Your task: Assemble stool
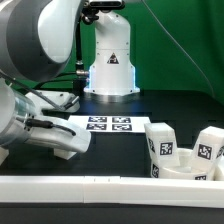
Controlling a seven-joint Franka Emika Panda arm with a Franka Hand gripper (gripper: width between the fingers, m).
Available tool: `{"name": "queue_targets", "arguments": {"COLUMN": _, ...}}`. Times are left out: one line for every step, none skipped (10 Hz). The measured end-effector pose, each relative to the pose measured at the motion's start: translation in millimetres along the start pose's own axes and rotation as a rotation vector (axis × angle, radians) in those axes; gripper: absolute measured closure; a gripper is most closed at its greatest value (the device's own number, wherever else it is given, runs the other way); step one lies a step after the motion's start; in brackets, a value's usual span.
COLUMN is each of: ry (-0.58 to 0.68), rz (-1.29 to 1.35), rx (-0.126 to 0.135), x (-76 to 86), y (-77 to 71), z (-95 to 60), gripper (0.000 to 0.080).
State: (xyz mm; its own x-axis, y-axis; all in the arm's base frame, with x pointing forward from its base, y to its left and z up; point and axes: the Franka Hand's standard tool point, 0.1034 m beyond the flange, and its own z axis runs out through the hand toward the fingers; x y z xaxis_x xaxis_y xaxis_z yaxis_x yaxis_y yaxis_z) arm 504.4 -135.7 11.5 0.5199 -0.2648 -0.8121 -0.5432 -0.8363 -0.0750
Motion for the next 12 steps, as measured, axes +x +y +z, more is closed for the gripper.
{"name": "queue_targets", "arguments": {"ry": 0.001, "rz": 0.001, "rx": 0.0, "x": 0.1, "y": 0.0, "z": 0.0, "gripper": 0.0412}}
{"name": "queue_targets", "arguments": {"ry": 0.003, "rz": 0.001, "rx": -0.001, "x": 0.3, "y": -0.3, "z": -0.4, "gripper": 0.0474}}
{"name": "queue_targets", "arguments": {"ry": 0.003, "rz": 0.001, "rx": -0.001, "x": 0.3, "y": -0.3, "z": -0.5, "gripper": 0.0474}}
{"name": "queue_targets", "arguments": {"ry": 0.003, "rz": 0.001, "rx": 0.0, "x": 0.3, "y": -0.2, "z": -0.5, "gripper": 0.0474}}
{"name": "queue_targets", "arguments": {"ry": 0.004, "rz": 0.001, "rx": 0.0, "x": 0.5, "y": 0.0, "z": -0.7, "gripper": 0.0474}}
{"name": "queue_targets", "arguments": {"ry": 0.009, "rz": 0.0, "rx": -0.001, "x": 0.6, "y": -0.8, "z": -2.0, "gripper": 0.0474}}
{"name": "queue_targets", "arguments": {"ry": 0.022, "rz": -0.011, "rx": -0.006, "x": -3.1, "y": -6.4, "z": -7.7, "gripper": 0.0474}}
{"name": "queue_targets", "arguments": {"ry": 0.033, "rz": -0.025, "rx": -0.008, "x": -13.6, "y": -16.7, "z": -16.1, "gripper": 0.0474}}
{"name": "queue_targets", "arguments": {"ry": 0.044, "rz": -0.036, "rx": -0.007, "x": -26.9, "y": -26.4, "z": -24.3, "gripper": 0.0474}}
{"name": "queue_targets", "arguments": {"ry": 0.05, "rz": -0.022, "rx": -0.008, "x": -38.5, "y": -36.6, "z": -31.2, "gripper": 0.0474}}
{"name": "queue_targets", "arguments": {"ry": 0.064, "rz": -0.016, "rx": -0.013, "x": -49.7, "y": -50.7, "z": -39.6, "gripper": 0.0474}}
{"name": "queue_targets", "arguments": {"ry": 0.08, "rz": -0.012, "rx": -0.028, "x": -54.5, "y": -59.3, "z": -41.7, "gripper": 0.0472}}
